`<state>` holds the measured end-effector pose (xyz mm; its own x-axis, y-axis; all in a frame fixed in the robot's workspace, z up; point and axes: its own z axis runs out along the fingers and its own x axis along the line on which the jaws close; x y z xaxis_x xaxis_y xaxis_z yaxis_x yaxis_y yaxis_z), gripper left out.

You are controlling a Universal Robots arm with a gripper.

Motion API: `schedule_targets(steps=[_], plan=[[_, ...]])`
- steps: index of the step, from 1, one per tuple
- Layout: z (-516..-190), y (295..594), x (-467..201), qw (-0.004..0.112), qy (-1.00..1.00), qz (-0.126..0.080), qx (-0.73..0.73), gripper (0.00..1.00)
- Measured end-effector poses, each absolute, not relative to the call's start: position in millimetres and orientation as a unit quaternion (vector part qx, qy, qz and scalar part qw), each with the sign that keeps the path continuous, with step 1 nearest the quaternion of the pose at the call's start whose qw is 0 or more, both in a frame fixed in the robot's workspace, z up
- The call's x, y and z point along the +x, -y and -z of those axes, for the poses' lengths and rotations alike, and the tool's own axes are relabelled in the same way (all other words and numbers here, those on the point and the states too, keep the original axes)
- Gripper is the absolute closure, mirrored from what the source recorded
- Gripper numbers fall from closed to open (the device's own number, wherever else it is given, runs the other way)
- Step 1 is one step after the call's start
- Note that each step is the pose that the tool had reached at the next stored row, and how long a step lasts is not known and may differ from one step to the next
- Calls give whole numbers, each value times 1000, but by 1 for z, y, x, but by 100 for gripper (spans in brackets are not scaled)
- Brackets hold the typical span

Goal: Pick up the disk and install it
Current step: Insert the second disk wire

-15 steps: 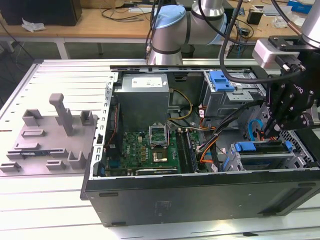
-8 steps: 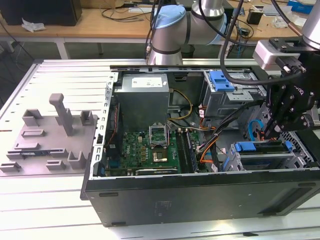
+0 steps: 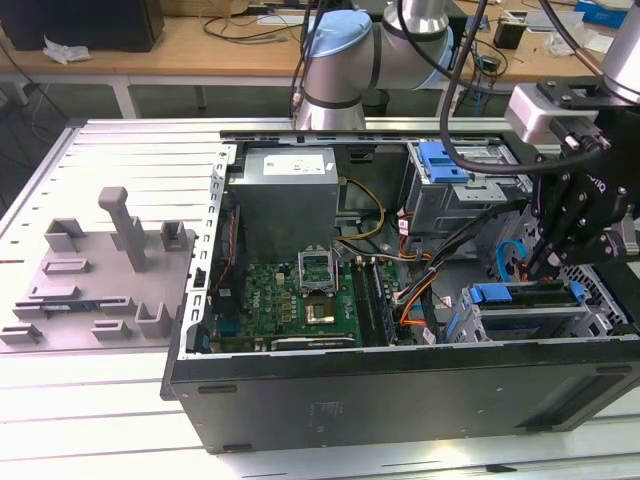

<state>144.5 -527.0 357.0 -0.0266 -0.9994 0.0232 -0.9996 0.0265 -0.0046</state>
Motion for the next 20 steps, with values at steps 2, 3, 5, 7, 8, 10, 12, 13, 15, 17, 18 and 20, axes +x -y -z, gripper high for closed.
schedule_targets(steps=[2, 3, 5, 7, 8, 10, 12, 13, 15, 17, 18, 20], plan=[[-356, 527, 145, 7, 716, -10, 698, 84], [-356, 527, 145, 7, 716, -10, 698, 84], [-356, 527, 145, 7, 716, -10, 698, 84], [-355, 528, 145, 7, 716, -10, 698, 84], [-355, 528, 145, 7, 716, -10, 698, 84], [-355, 528, 145, 7, 716, -10, 698, 84], [-354, 528, 145, 7, 716, -10, 698, 84], [-354, 528, 145, 7, 716, -10, 698, 84], [-354, 529, 145, 7, 716, -10, 698, 84], [-353, 529, 145, 7, 716, -10, 698, 84], [-353, 529, 145, 7, 716, -10, 698, 84], [-353, 529, 145, 7, 716, -10, 698, 84]])
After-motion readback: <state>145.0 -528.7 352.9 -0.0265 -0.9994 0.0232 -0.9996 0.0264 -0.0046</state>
